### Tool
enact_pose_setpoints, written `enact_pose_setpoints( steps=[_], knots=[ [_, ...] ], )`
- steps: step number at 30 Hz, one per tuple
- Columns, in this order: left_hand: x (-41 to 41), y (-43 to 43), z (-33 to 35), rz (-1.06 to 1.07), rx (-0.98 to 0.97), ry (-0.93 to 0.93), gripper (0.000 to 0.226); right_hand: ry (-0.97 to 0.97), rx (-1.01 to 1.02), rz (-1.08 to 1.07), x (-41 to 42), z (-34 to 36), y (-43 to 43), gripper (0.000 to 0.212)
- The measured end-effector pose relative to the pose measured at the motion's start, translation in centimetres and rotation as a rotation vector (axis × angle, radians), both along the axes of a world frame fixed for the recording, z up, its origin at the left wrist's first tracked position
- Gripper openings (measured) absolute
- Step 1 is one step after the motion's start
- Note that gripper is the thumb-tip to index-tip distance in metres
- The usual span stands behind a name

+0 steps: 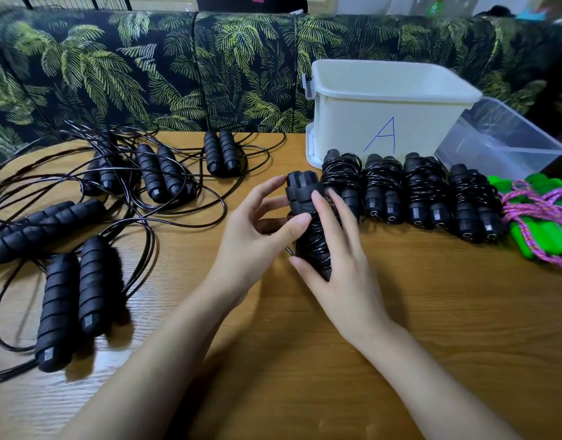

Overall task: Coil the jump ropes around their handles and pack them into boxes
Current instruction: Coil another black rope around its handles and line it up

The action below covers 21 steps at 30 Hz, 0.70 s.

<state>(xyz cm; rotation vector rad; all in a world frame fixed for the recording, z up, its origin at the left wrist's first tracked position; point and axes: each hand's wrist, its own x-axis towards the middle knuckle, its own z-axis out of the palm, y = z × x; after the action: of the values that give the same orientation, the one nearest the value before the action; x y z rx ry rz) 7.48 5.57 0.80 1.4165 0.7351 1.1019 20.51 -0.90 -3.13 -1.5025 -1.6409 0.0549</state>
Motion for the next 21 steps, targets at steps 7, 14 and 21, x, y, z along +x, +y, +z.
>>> enact_pose_setpoints(
  steps=[7, 14, 21],
  knots=[
    [-0.5, 1.0, -1.7, 0.105, 0.432, 0.280, 0.068, -0.135, 0.071, -0.180, 0.7, 0.3, 0.1, 0.082],
    [-0.3, 1.5, -2.9, 0.379, 0.965, 0.691, 0.042, -0.114, 0.066, -0.226, 0.9, 0.1, 0.1, 0.085],
    [-0.3, 1.6, -2.9, 0.264, 0.761, 0.751, 0.057, 0.109, 0.098, -0.093, 0.6, 0.3, 0.0, 0.072]
  ],
)
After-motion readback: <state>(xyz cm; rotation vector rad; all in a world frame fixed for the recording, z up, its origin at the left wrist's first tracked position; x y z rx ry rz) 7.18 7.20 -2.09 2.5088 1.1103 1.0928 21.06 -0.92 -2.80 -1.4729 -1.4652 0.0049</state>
